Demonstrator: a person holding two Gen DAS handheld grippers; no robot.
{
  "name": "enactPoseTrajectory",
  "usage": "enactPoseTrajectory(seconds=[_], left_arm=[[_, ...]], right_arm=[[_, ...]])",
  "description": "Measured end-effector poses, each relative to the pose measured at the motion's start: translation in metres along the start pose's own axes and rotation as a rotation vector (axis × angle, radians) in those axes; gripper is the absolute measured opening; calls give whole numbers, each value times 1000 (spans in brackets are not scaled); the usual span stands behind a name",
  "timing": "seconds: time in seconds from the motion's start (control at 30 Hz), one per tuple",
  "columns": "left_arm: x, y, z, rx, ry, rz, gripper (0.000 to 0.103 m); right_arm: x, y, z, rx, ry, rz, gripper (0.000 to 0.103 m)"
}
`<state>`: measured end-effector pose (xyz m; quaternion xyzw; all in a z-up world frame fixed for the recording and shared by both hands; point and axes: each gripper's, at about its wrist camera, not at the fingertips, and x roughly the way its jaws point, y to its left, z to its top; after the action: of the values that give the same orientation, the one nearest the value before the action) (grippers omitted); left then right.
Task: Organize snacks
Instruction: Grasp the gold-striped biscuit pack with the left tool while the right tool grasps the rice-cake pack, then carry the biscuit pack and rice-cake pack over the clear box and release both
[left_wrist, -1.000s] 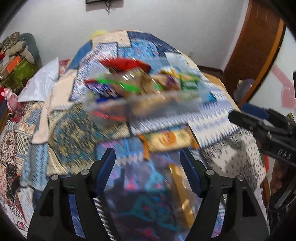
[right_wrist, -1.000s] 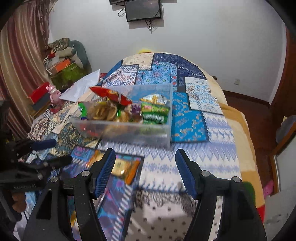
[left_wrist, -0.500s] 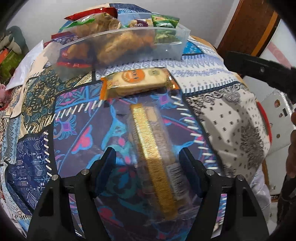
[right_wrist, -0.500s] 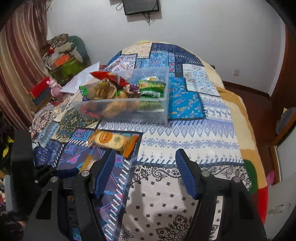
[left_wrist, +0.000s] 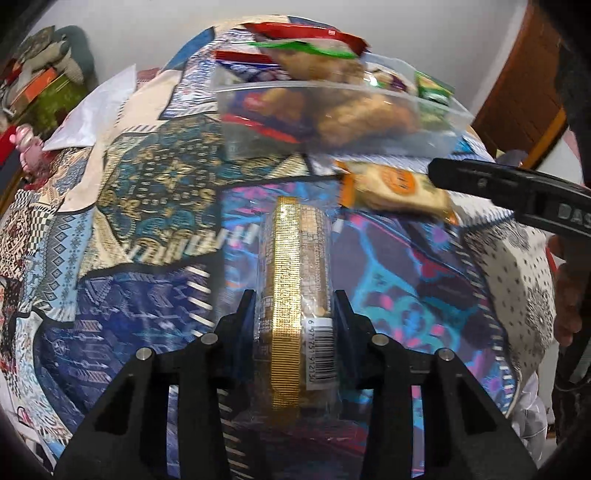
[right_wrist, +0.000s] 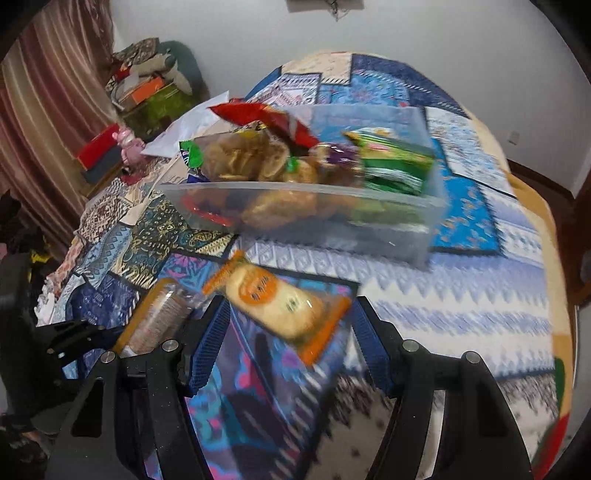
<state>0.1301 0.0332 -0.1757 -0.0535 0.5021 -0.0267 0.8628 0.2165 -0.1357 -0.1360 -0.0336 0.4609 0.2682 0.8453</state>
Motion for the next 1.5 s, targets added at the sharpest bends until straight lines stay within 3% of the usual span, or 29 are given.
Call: enactPoseTrajectory(seconds=[0.27, 0.37, 0.57, 0.7, 0.8, 1.23, 1.5], left_arm=[[8, 13, 14, -22, -3, -11, 41], [8, 12, 11, -15, -8, -4, 41], [11, 8, 10, -14, -17, 12, 41], [11, 7, 11, -10, -25, 9, 39], [8, 9, 12, -18, -27, -9, 37], [-18, 1, 23, -4, -70, -23, 36], [-54, -14, 64, 11, -155, -47, 36]], right_arm=[[36, 4, 2, -13, 91, 42, 64], [31, 3, -10, -6, 118, 81, 64], [16, 13, -30, -71, 120, 65, 64], [21, 21, -26, -102, 105, 26, 62], [28, 21, -22, -97, 98, -13, 36], [-15, 16, -9, -65, -22, -10, 32], [-47, 9, 9, -27, -124, -24, 32]])
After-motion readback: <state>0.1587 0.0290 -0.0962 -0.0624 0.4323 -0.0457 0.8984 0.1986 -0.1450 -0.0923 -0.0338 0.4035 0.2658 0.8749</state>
